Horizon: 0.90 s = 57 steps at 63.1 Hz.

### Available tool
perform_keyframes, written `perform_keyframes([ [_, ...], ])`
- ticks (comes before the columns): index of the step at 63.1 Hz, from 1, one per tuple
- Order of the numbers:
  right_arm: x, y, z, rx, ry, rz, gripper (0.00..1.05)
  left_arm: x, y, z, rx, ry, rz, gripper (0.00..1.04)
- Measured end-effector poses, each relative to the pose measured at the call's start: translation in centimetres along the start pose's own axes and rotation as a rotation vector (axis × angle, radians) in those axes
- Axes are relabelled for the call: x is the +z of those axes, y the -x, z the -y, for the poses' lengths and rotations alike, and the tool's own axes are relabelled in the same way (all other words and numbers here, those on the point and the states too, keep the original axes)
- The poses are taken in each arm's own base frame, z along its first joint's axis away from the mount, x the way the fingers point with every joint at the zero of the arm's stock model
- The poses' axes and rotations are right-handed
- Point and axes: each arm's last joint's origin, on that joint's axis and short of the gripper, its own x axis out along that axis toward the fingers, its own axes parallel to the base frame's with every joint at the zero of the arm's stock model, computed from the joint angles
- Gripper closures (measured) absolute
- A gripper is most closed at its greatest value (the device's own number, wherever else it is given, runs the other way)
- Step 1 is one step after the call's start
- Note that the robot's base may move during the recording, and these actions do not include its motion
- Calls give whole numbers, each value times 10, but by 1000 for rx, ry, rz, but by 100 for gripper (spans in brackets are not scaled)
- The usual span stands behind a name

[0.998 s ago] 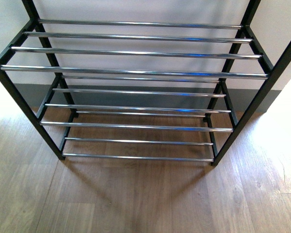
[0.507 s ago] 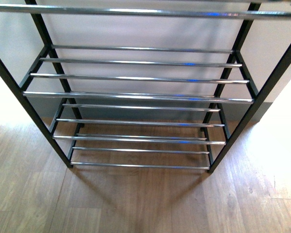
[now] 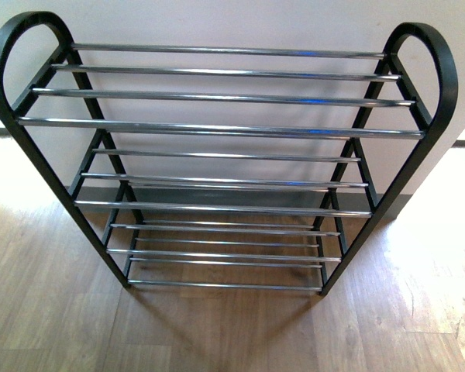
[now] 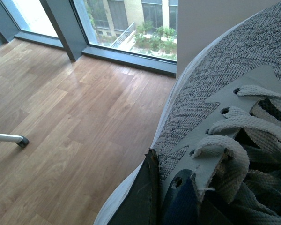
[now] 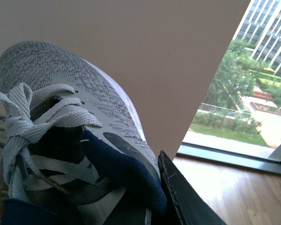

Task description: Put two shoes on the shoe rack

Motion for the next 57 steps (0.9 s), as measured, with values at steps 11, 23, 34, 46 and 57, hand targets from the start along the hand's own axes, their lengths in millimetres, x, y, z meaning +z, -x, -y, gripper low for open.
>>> perform_keyframes([
  [11,0,1,-3,132,-40,-4,104,0,0,0,0,0,0,104],
  [23,24,-17,-30,199,-96,-38,104,0,0,0,-1,0,0,104],
  [34,47,-59,-67,193,-118,-45,104,0,0,0,-1,0,0,104],
  [46,51,-106,-106,184,-132,-134,104,0,0,0,-1,0,0,104],
  [57,42,-149,-130,124,-177,-267,104,0,0,0,-1,0,0,104],
])
